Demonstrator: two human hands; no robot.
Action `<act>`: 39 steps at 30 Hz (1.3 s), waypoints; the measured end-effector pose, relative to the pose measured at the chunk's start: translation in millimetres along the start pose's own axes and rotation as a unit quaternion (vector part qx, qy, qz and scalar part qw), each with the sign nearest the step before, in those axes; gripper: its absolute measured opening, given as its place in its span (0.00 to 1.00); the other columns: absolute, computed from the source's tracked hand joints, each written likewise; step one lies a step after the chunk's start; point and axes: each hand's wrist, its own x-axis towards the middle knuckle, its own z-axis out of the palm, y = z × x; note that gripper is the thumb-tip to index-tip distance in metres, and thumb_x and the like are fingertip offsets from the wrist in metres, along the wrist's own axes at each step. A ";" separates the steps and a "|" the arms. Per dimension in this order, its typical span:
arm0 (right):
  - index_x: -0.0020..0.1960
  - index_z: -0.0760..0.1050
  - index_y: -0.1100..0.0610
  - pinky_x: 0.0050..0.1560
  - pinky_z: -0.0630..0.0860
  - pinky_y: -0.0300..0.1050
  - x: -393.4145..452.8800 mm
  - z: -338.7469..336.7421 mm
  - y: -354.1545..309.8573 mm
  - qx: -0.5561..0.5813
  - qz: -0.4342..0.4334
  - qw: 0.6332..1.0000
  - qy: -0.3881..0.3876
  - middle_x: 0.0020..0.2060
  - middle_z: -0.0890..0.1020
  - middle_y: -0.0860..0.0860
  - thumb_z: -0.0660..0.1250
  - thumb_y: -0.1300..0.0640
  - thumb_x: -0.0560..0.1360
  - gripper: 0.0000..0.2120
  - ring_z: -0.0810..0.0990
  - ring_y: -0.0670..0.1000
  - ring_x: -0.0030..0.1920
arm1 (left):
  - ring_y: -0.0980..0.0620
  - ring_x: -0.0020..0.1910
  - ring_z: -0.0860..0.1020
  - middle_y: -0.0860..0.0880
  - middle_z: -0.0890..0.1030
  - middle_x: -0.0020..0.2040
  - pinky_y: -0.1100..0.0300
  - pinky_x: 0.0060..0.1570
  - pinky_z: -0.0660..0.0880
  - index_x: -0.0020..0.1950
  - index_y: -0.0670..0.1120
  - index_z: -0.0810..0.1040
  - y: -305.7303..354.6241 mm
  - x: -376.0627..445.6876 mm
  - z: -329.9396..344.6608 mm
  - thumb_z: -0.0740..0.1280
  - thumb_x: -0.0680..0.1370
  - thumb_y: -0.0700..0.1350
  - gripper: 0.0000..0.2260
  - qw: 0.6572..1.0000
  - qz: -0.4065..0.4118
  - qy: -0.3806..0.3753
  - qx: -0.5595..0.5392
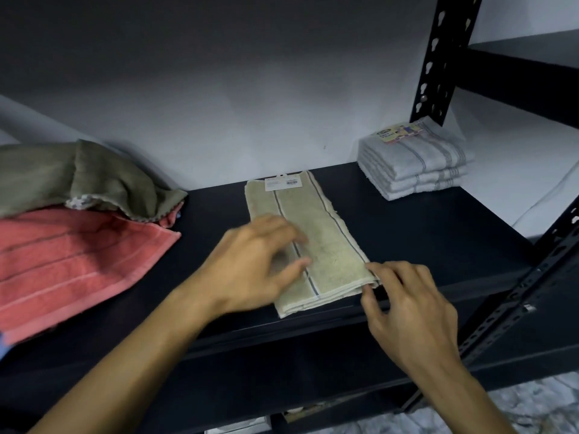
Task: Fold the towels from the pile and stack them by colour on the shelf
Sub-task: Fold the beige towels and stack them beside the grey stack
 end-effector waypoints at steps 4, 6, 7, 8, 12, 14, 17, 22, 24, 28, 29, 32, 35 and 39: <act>0.52 0.83 0.56 0.32 0.66 0.38 -1.3 3.4 0.9 0.005 -0.007 1.000 0.017 0.44 0.81 0.50 0.74 0.58 0.70 0.10 0.80 0.54 0.44 | 0.57 0.55 0.77 0.55 0.78 0.57 0.56 0.51 0.79 0.58 0.49 0.81 9.8 -59.9 11.6 0.68 0.77 0.60 0.17 0.999 0.035 -0.011 0.033; 0.51 0.83 0.54 0.32 0.65 0.37 -2.0 3.9 1.6 0.016 -0.003 1.000 0.018 0.44 0.81 0.49 0.68 0.56 0.72 0.10 0.79 0.52 0.44 | 0.56 0.53 0.78 0.54 0.79 0.56 0.57 0.48 0.79 0.57 0.48 0.82 9.4 -71.0 18.8 0.68 0.79 0.56 0.14 0.998 0.040 0.005 0.039; 0.51 0.83 0.54 0.32 0.65 0.37 -2.5 3.8 1.6 0.023 -0.002 1.000 0.019 0.44 0.81 0.48 0.67 0.55 0.72 0.10 0.79 0.52 0.44 | 0.56 0.52 0.78 0.54 0.79 0.55 0.57 0.47 0.79 0.56 0.47 0.83 9.4 -73.2 21.2 0.68 0.80 0.53 0.12 0.998 0.041 0.018 0.042; 0.51 0.84 0.54 0.32 0.65 0.37 -2.6 3.3 1.7 0.029 -0.004 0.999 0.024 0.43 0.81 0.48 0.68 0.56 0.72 0.10 0.79 0.52 0.43 | 0.55 0.51 0.79 0.53 0.80 0.54 0.56 0.46 0.79 0.56 0.47 0.83 9.4 -74.1 22.9 0.68 0.80 0.51 0.10 0.998 0.043 0.032 0.043; 0.51 0.84 0.56 0.30 0.69 0.38 -3.6 2.9 1.8 0.026 -0.029 0.999 0.033 0.42 0.81 0.50 0.75 0.64 0.68 0.12 0.79 0.53 0.41 | 0.53 0.47 0.79 0.52 0.81 0.50 0.56 0.43 0.78 0.53 0.46 0.84 11.6 -73.4 24.3 0.67 0.81 0.46 0.07 0.993 0.064 0.064 0.072; 0.51 0.84 0.56 0.30 0.70 0.39 -4.6 3.0 3.1 0.010 -0.057 0.998 0.035 0.41 0.81 0.51 0.75 0.66 0.67 0.14 0.79 0.54 0.40 | 0.52 0.47 0.79 0.51 0.81 0.50 0.57 0.43 0.77 0.52 0.45 0.83 14.0 -75.1 22.6 0.66 0.81 0.44 0.07 0.990 0.077 0.065 0.096; 0.54 0.84 0.56 0.32 0.70 0.40 -7.5 3.5 7.1 -0.012 -0.100 0.994 0.030 0.41 0.80 0.52 0.74 0.67 0.65 0.18 0.79 0.54 0.40 | 0.51 0.45 0.79 0.50 0.81 0.49 0.58 0.43 0.76 0.51 0.44 0.83 18.7 -80.3 23.1 0.66 0.81 0.43 0.06 0.986 0.086 0.075 0.122; 0.57 0.83 0.55 0.29 0.68 0.37 -12.5 5.8 12.5 -0.003 -0.138 0.990 0.011 0.42 0.79 0.52 0.70 0.66 0.69 0.18 0.77 0.53 0.39 | 0.51 0.43 0.79 0.50 0.81 0.46 0.59 0.40 0.76 0.47 0.43 0.83 25.0 -86.7 31.8 0.67 0.81 0.43 0.07 0.981 0.082 0.098 0.145; 0.56 0.83 0.55 0.28 0.66 0.36 -10.2 3.7 13.8 0.003 -0.147 0.989 0.006 0.42 0.79 0.51 0.69 0.65 0.69 0.17 0.77 0.53 0.39 | 0.51 0.43 0.79 0.50 0.81 0.46 0.58 0.41 0.77 0.47 0.43 0.83 25.8 -87.4 33.7 0.68 0.80 0.43 0.06 0.981 0.077 0.103 0.144; 0.54 0.83 0.56 0.28 0.63 0.35 -3.4 -3.7 15.5 -0.005 -0.158 0.987 -0.026 0.42 0.79 0.51 0.75 0.67 0.63 0.20 0.78 0.52 0.39 | 0.53 0.46 0.78 0.51 0.80 0.47 0.58 0.41 0.77 0.47 0.44 0.82 25.5 -89.0 35.3 0.67 0.80 0.45 0.06 0.984 0.059 0.104 0.131; 0.54 0.83 0.56 0.28 0.63 0.34 -2.3 -5.2 15.7 -0.005 -0.162 0.986 -0.033 0.42 0.79 0.51 0.75 0.68 0.62 0.21 0.78 0.52 0.40 | 0.53 0.46 0.78 0.52 0.80 0.47 0.58 0.41 0.77 0.47 0.45 0.82 25.5 -89.6 35.3 0.67 0.80 0.46 0.07 0.985 0.057 0.102 0.125; 0.54 0.83 0.55 0.28 0.61 0.33 0.3 -8.4 16.1 0.008 -0.158 0.986 -0.053 0.44 0.79 0.50 0.75 0.66 0.61 0.22 0.77 0.52 0.44 | 0.55 0.45 0.78 0.55 0.80 0.46 0.58 0.37 0.77 0.47 0.48 0.82 25.3 -84.1 30.9 0.66 0.80 0.54 0.11 0.989 -0.033 0.120 0.074; 0.56 0.82 0.52 0.28 0.63 0.31 5.4 -6.9 13.4 0.064 -0.133 0.986 -0.072 0.49 0.77 0.47 0.70 0.60 0.66 0.19 0.73 0.48 0.51 | 0.57 0.44 0.77 0.59 0.78 0.44 0.57 0.39 0.74 0.49 0.54 0.81 16.4 -53.8 20.5 0.63 0.80 0.58 0.11 0.952 -0.278 0.130 -0.001; 0.62 0.78 0.47 0.35 0.70 0.31 12.8 0.3 6.3 0.155 -0.119 0.974 -0.117 0.56 0.73 0.42 0.56 0.51 0.74 0.20 0.69 0.42 0.59 | 0.52 0.47 0.79 0.57 0.81 0.43 0.56 0.45 0.70 0.49 0.53 0.81 -5.3 -8.5 19.3 0.65 0.79 0.59 0.12 0.887 -0.451 0.065 -0.071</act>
